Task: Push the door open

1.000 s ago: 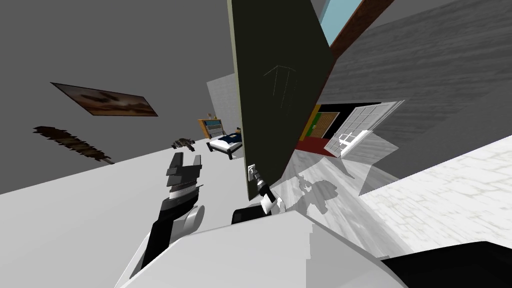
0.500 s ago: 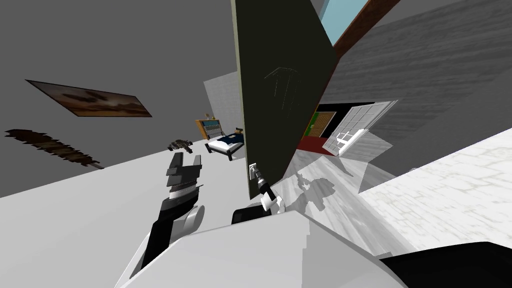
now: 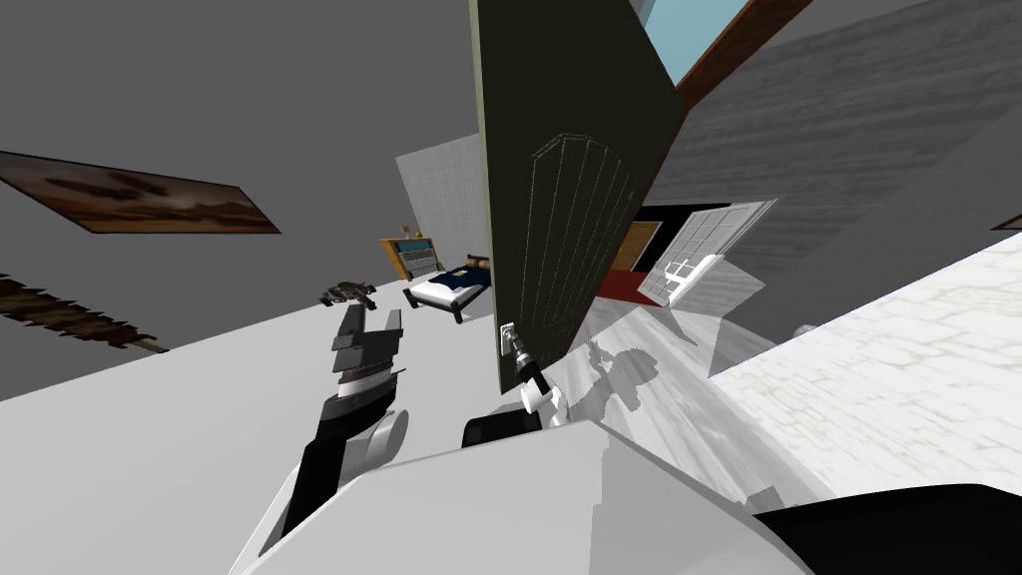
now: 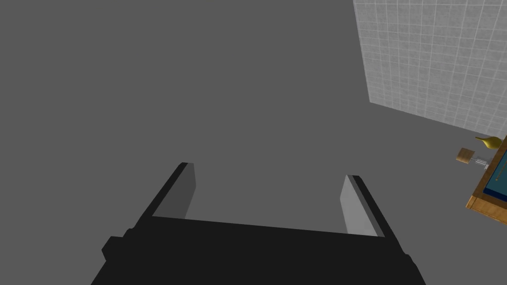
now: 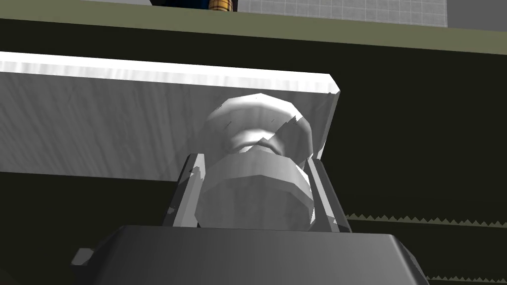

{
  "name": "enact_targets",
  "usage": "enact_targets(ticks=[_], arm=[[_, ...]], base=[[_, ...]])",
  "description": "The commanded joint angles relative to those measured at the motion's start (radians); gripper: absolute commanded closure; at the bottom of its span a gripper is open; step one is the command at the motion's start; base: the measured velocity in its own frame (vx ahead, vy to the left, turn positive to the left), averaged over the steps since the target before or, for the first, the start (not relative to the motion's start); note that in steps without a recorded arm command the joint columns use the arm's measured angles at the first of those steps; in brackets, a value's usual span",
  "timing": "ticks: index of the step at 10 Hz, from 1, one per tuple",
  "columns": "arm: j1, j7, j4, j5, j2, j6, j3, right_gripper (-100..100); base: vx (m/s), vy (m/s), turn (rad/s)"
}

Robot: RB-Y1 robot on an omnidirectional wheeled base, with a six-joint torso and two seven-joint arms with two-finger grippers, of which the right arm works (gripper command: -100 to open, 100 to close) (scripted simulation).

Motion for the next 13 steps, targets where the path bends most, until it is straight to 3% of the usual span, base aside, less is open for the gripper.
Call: enact_targets(ticks=[1,5,10,11,12,13], arm=[[-0.005,0.003,0.005,-0.002,-0.013,-0.001,-0.022,100],[-0.014,0.01,0.015,-0.006,-0.016,-0.003,-0.064,100],[-0.029,0.02,0.03,-0.012,0.026,-0.005,-0.129,100],[-0.028,0.021,0.035,-0.01,0.021,-0.007,-0.122,100],[-0.032,0.024,0.034,-0.014,-0.002,-0.009,-0.146,100],[-0.032,0.026,0.034,-0.016,-0.009,-0.009,-0.157,100]], base=[[0.125,0.118,-0.06],[0.148,0.143,-0.082],[0.159,0.152,-0.085],[0.068,0.054,-0.031],[0.118,0.108,-0.053],[0.178,0.162,-0.09]])
